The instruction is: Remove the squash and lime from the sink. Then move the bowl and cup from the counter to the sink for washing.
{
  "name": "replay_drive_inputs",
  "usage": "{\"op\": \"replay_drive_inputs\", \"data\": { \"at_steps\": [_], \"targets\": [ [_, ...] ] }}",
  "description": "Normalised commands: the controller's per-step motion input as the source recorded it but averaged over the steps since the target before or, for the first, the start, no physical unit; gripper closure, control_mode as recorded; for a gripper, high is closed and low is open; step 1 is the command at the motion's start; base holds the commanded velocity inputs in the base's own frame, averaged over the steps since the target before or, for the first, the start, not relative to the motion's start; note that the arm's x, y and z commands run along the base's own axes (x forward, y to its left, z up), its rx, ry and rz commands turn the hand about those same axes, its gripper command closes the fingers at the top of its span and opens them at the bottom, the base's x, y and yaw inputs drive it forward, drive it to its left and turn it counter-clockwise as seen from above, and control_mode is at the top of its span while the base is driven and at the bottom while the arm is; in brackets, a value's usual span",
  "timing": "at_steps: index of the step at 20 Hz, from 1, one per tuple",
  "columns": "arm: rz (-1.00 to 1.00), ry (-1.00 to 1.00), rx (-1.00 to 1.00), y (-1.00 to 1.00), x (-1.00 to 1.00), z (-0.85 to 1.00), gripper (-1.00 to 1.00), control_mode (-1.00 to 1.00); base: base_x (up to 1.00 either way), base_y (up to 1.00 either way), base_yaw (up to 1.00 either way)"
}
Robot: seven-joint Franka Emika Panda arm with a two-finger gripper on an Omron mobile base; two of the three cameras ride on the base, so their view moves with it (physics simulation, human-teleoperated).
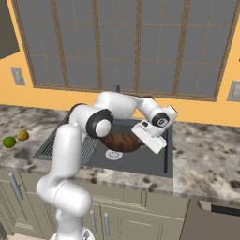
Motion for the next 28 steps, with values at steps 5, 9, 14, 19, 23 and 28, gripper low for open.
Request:
{"op": "replay_drive_inputs", "data": {
  "at_steps": [5,9,14,19,23,28],
  "targets": [
    [0.02,0.0,0.0,0.09,0.1,-0.19,1.0,-1.0,0.0,0.0,0.0],
    [0.02,-0.02,0.0,0.1,0.11,-0.18,1.0,-1.0,0.0,0.0,0.0],
    [0.01,-0.04,0.0,0.07,0.14,-0.19,1.0,-1.0,0.0,0.0,0.0],
    [0.0,-0.06,0.0,0.06,0.15,-0.21,1.0,-1.0,0.0,0.0,0.0],
    [0.0,-0.04,0.0,0.08,0.19,-0.22,1.0,-1.0,0.0,0.0,0.0],
    [0.0,-0.04,0.0,0.02,0.22,-0.24,1.0,-1.0,0.0,0.0,0.0]
  ]
}}
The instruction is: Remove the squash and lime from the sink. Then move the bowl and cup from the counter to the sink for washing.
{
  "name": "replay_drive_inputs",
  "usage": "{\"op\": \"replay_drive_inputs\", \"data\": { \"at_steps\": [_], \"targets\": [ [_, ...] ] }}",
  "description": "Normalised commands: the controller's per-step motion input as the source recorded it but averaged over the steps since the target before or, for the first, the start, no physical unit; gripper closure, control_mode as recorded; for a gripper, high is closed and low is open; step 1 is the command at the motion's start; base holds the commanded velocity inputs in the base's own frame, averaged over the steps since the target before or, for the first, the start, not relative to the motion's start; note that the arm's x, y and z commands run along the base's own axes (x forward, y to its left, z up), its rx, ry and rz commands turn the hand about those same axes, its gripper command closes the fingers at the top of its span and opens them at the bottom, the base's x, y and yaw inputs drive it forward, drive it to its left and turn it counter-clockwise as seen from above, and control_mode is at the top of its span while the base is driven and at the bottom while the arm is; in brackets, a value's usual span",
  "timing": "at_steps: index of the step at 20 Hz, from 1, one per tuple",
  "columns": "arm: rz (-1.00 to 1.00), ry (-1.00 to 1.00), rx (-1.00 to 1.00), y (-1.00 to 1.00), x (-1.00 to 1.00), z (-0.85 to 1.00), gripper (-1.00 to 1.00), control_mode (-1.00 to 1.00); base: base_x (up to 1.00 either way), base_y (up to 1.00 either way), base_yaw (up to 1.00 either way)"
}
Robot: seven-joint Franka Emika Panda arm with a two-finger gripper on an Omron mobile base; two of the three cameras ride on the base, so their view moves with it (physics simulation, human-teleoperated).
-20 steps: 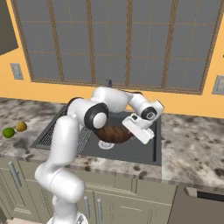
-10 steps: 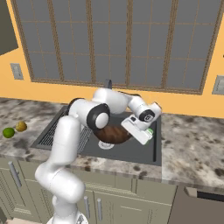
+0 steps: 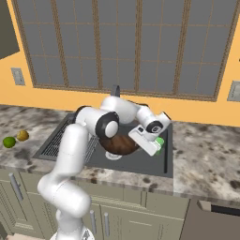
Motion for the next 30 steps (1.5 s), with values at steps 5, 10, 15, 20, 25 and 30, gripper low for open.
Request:
{"op": "replay_drive_inputs", "data": {
  "at_steps": [5,10,15,20,25,30],
  "targets": [
    [0.0,-0.04,0.0,0.02,0.21,-0.28,1.0,-1.0,0.0,0.0,0.0],
    [0.0,-0.02,0.0,0.04,0.22,-0.32,1.0,-1.0,0.0,0.0,0.0],
    [0.0,-0.03,0.0,0.03,0.24,-0.3,1.0,-1.0,0.0,0.0,0.0],
    [0.0,-0.02,0.0,0.02,0.24,-0.3,1.0,-1.0,0.0,0.0,0.0],
    [0.0,0.0,0.0,0.02,0.24,-0.32,1.0,-1.0,0.0,0.0,0.0],
    [0.0,-0.01,0.0,0.03,0.2,-0.25,1.0,-1.0,0.0,0.0,0.0]
  ]
}}
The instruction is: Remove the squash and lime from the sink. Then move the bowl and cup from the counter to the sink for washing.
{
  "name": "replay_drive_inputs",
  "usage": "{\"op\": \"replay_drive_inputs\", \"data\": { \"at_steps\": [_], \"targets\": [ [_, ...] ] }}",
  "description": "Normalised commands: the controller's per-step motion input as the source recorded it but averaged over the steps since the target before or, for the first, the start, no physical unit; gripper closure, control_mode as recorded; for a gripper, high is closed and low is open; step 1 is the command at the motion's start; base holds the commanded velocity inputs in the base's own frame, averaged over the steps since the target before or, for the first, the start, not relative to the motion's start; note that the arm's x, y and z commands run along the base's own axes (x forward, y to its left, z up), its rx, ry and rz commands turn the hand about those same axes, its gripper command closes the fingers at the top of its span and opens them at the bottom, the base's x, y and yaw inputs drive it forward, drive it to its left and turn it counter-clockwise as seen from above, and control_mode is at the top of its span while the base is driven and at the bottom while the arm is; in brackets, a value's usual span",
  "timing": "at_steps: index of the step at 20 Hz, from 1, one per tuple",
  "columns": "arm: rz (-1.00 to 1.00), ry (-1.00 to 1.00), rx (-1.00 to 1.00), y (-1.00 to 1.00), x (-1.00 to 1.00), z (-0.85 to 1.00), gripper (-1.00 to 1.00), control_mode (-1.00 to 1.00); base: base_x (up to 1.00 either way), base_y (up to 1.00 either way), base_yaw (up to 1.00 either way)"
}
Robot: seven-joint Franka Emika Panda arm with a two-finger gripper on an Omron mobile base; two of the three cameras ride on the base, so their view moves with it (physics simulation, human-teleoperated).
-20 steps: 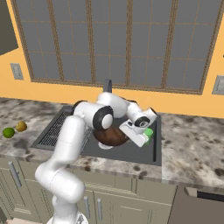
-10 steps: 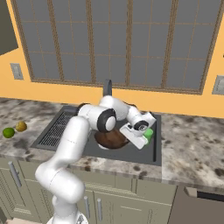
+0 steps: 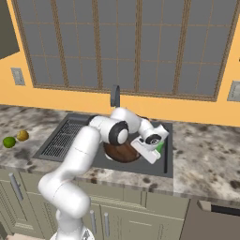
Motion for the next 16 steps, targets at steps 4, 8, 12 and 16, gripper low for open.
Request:
{"op": "replay_drive_inputs", "data": {
  "at_steps": [4,8,12,16],
  "targets": [
    [0.0,-0.02,0.0,0.05,0.03,-0.12,1.0,-1.0,0.0,0.0,0.0],
    [0.0,-0.05,0.0,0.06,0.0,-0.07,1.0,-1.0,0.0,0.0,0.0],
    [0.0,-0.01,0.0,0.06,0.0,-0.01,-1.0,-1.0,0.0,0.0,0.0],
    [0.0,-0.03,0.0,0.04,-0.02,0.04,-1.0,-1.0,0.0,0.0,0.0]
  ]
}}
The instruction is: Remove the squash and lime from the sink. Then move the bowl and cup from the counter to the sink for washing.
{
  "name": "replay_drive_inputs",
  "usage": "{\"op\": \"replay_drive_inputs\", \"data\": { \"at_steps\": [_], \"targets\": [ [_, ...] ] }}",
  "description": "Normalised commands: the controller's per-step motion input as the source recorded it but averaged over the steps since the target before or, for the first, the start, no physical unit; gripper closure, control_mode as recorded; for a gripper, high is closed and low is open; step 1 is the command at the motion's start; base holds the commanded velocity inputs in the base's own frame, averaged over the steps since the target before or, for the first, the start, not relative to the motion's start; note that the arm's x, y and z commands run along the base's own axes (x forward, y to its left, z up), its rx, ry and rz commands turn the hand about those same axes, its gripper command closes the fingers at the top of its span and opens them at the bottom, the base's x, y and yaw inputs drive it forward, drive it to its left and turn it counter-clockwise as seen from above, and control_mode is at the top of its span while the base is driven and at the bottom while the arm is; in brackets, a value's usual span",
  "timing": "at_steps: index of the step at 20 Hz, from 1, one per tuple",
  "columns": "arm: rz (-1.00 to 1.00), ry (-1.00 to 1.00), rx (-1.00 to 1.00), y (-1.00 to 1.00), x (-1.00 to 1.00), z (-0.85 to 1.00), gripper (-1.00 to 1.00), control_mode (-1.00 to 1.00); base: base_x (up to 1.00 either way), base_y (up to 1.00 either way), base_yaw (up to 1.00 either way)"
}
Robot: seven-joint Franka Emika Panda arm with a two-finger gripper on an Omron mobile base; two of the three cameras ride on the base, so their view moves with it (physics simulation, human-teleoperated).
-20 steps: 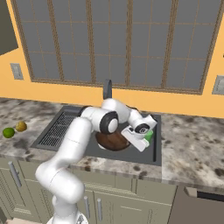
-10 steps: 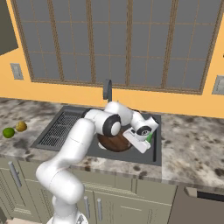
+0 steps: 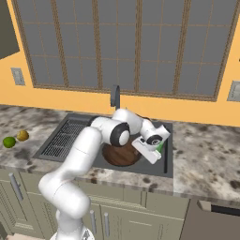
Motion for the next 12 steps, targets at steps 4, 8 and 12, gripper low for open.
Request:
{"op": "replay_drive_inputs", "data": {
  "at_steps": [4,8,12],
  "targets": [
    [0.0,-0.01,0.0,0.0,-0.07,0.17,-1.0,-1.0,0.0,0.0,0.0],
    [0.0,0.0,0.0,0.0,-0.07,0.25,-1.0,-1.0,0.0,0.0,0.0],
    [0.0,-0.01,0.0,0.0,-0.11,0.35,-1.0,-1.0,0.0,0.0,0.0]
  ]
}}
